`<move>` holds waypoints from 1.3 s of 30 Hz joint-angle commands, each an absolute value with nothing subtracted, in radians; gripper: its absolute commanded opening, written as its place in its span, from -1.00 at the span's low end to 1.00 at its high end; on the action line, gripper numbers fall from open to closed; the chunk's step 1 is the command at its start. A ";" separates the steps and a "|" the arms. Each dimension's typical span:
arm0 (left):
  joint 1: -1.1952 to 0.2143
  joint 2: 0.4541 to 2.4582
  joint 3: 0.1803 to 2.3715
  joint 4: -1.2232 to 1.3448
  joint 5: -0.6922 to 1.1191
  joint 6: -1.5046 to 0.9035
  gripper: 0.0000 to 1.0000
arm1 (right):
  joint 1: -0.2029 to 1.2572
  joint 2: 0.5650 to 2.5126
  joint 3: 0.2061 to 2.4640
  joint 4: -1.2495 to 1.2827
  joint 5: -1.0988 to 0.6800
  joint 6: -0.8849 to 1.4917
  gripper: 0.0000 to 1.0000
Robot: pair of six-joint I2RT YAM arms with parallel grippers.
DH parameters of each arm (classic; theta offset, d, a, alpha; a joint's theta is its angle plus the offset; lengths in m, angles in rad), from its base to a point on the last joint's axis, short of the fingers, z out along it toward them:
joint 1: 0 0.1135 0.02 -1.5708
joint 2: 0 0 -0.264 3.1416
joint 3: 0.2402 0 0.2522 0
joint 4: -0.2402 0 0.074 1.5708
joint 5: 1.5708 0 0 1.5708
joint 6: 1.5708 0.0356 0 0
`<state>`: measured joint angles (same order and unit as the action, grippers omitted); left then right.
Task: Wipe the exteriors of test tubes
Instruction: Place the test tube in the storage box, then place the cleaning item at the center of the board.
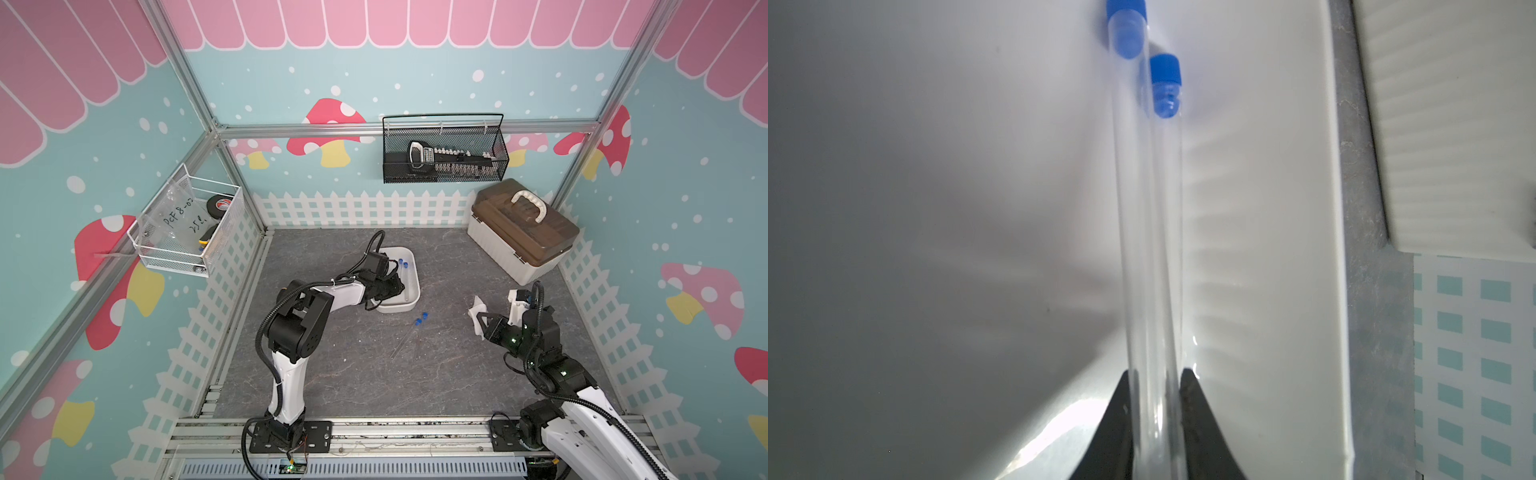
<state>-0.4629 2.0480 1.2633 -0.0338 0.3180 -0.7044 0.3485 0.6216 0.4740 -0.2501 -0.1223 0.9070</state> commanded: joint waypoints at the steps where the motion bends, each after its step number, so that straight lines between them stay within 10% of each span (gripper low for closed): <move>1: -0.455 2.066 1.282 -0.043 0.321 -0.717 -0.53 | 0.348 0.606 0.461 -0.268 -0.105 0.920 -0.63; 39: -0.453 1.966 1.306 -0.082 0.311 -0.634 -0.37 | 0.349 0.655 0.426 -0.272 -0.115 0.923 -0.63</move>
<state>-0.4599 2.0315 1.2686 -0.0673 0.3176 -0.6651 0.3485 0.6453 0.4480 -0.2649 -0.1207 0.9073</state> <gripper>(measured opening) 0.315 0.185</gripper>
